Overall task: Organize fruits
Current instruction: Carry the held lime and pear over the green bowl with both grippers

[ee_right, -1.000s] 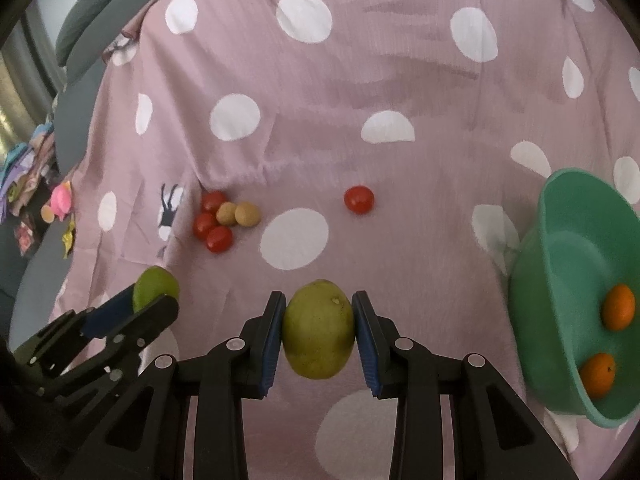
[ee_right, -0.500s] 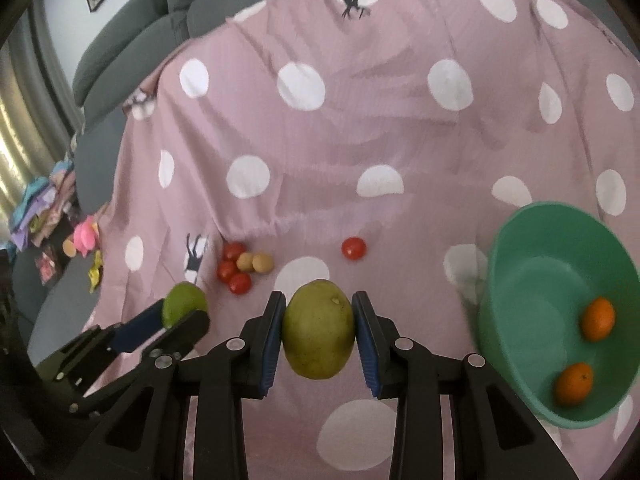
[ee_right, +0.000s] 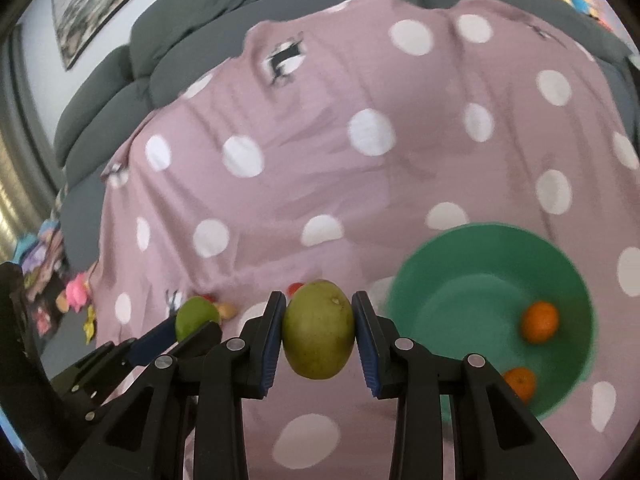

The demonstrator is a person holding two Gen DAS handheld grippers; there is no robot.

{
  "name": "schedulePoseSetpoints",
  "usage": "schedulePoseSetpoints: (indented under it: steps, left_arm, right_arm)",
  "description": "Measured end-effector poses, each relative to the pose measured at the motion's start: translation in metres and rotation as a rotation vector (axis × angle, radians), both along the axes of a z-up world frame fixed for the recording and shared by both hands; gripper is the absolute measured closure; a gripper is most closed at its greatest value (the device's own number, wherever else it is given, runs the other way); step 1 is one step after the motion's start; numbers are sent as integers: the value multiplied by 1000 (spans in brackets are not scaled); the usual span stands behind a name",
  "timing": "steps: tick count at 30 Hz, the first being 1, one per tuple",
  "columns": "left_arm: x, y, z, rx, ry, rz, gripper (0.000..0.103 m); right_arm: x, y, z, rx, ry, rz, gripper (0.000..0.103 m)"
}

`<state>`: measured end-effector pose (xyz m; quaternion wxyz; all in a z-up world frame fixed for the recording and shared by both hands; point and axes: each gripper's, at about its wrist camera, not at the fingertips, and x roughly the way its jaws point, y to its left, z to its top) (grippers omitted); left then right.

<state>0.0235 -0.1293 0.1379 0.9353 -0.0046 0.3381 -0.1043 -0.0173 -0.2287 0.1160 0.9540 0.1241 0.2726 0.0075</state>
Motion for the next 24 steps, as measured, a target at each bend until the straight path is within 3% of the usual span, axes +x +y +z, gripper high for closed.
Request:
schedulePoseSetpoints:
  steps: [9, 24]
  left_arm:
    - [9, -38, 6, -33, 0, -103, 70]
    - [27, -94, -5, -54, 53, -226, 70]
  right_arm:
    - [-15, -47, -2, 49, -21, -140, 66]
    - [-25, -102, -19, 144, -4, -276, 66]
